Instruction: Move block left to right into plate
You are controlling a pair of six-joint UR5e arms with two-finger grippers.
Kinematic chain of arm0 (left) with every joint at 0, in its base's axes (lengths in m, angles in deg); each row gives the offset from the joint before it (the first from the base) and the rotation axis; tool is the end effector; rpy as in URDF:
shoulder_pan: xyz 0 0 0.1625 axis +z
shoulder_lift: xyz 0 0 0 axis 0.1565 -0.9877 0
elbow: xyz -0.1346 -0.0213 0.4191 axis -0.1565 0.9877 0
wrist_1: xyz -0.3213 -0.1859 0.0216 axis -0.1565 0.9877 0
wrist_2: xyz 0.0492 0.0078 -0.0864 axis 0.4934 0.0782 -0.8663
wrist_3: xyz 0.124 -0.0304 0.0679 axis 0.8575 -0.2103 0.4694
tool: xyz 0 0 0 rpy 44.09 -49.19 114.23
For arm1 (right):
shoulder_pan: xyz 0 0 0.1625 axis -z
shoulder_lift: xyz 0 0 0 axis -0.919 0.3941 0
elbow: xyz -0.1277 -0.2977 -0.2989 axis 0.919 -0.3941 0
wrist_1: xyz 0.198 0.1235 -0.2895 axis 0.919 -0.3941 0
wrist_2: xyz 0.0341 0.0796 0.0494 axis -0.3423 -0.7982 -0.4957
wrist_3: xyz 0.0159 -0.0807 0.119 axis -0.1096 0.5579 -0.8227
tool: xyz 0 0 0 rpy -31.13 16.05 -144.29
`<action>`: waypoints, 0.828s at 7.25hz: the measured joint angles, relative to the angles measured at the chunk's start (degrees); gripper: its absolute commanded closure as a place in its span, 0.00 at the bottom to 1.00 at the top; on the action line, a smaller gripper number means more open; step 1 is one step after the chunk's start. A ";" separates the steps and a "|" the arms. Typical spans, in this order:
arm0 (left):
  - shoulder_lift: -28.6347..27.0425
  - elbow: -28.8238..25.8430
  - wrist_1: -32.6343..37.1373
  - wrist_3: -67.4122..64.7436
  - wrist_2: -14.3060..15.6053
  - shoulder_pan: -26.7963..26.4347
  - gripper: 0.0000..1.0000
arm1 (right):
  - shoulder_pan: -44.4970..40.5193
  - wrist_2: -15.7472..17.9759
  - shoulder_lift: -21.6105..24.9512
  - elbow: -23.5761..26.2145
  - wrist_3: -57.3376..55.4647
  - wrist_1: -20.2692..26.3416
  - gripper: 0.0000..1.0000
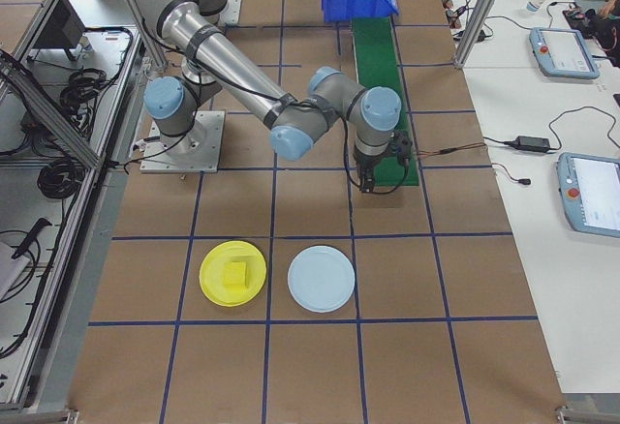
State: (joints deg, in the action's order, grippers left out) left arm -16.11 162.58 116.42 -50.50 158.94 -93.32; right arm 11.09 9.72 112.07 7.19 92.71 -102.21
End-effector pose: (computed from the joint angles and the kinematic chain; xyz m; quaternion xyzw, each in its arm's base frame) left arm -0.0914 -0.4551 0.4537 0.0722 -0.9964 0.0427 0.0082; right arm -0.1966 -0.5648 0.3170 0.0019 0.9967 -0.0252 0.0775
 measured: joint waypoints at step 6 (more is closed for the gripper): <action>-0.72 0.25 -0.43 -0.14 -0.25 0.10 0.00 | -11.02 -6.05 -6.10 -3.48 -11.71 -3.97 0.00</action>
State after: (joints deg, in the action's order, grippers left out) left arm -16.83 162.83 115.99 -50.65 158.69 -93.22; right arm 0.07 3.67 105.97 3.72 81.00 -106.18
